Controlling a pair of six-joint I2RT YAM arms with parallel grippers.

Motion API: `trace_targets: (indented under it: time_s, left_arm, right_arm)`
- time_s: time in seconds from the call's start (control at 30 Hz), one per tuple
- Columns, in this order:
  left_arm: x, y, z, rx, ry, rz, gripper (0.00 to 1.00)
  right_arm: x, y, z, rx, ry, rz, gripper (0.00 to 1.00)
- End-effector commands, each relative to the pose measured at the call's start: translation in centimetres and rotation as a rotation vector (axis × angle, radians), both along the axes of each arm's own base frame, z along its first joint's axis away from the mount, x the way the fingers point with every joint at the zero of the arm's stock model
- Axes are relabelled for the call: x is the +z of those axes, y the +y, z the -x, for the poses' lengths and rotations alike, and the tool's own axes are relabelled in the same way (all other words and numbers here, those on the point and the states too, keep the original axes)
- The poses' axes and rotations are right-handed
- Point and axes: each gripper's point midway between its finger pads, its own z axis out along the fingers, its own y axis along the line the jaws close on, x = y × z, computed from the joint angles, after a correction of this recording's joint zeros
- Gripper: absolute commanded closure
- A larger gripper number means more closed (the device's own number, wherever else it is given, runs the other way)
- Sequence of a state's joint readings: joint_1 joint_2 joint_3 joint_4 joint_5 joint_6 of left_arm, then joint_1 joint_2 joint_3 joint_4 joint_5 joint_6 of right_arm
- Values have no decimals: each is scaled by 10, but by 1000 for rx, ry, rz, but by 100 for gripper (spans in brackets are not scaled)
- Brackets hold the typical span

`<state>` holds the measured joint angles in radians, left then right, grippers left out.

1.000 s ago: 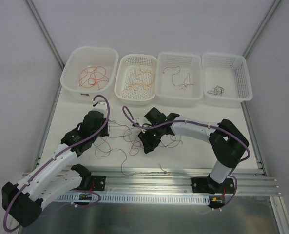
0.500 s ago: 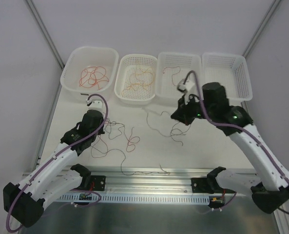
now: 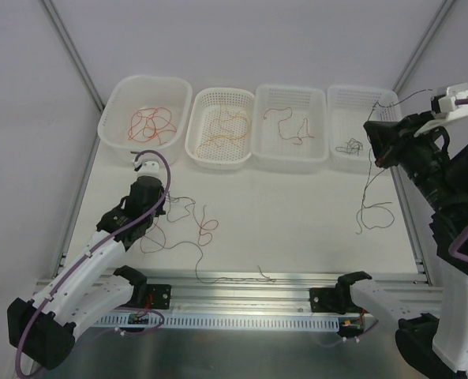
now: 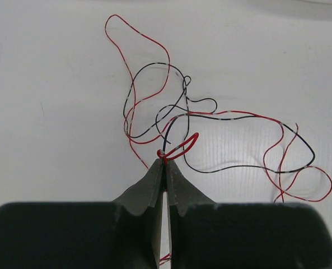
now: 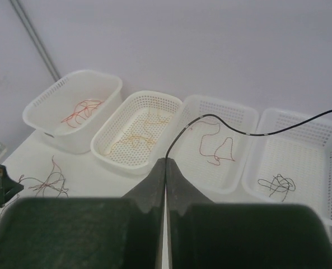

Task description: Untangle the cables

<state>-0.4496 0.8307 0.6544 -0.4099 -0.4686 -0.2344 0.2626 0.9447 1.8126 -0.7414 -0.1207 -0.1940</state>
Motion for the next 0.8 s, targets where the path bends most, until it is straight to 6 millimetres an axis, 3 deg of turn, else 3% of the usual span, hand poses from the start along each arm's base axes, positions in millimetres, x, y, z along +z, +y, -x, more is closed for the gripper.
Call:
trace_targets:
  time_s: [0.0, 0.17, 0.23, 0.43, 0.5, 0.63, 0.67, 0.77]
  left_arm:
    - [2, -9, 1, -33, 13, 44, 98]
    - [-5, -27, 2, -120, 49, 92, 97]
    - [-9, -36, 3, -155, 76, 114, 98]
    - [-15, -45, 4, -194, 108, 136, 98]
    - [-17, -49, 5, -209, 117, 149, 98]
    - [-22, -59, 5, -249, 140, 176, 99]
    - [-23, -59, 4, -257, 145, 170, 99]
    - [-26, -59, 4, -258, 157, 163, 99]
  right_arm:
    - [-19, -14, -51, -139, 86, 31, 99]
    - [-2, -48, -94, -303, 34, 53, 99]
    - [7, -51, -115, -311, 14, 53, 99]
    - [44, -84, -170, -415, -96, 57, 99]
    - [53, -85, -191, -405, -133, 45, 99]
    - [43, -108, -236, -416, -145, 17, 99]
    - [32, -111, -256, -411, -129, -2, 99]
    - [13, -131, -284, -418, -107, -27, 99]
